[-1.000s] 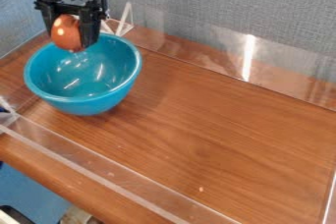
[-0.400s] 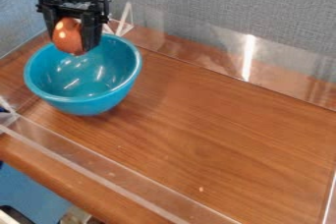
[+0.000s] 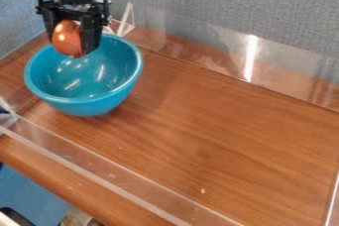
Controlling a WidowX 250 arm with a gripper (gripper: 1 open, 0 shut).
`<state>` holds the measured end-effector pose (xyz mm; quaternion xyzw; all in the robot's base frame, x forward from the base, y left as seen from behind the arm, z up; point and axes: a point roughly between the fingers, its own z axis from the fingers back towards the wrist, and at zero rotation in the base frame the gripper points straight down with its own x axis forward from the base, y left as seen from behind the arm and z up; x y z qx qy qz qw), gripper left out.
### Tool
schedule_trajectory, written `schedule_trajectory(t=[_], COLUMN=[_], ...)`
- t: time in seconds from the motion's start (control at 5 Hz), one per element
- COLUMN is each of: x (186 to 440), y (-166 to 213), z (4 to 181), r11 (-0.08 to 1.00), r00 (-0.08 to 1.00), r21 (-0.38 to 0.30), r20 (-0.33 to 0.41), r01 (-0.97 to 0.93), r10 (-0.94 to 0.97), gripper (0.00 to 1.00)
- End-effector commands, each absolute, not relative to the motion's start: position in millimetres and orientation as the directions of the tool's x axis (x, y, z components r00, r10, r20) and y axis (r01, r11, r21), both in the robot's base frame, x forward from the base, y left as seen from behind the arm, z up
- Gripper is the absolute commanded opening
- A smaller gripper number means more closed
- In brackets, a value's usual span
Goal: Put the mushroom in the blue bowl
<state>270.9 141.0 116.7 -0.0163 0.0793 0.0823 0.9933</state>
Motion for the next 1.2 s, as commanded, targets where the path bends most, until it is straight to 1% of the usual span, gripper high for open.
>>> schedule_trajectory(t=[0.0, 0.4, 1.0], x=[269.8, 265.8, 257.9], y=[145.9, 140.2, 139.7], z=[130.0, 148.6, 166.7], r11=[0.984, 0.984, 0.981], r00=[0.977, 0.980, 0.979], r21=[-0.004, -0.009, -0.018], r20=[-0.121, -0.087, -0.061], r01=[-0.177, -0.178, -0.194], r10=[0.175, 0.177, 0.193], gripper=[1.00, 1.00, 1.00])
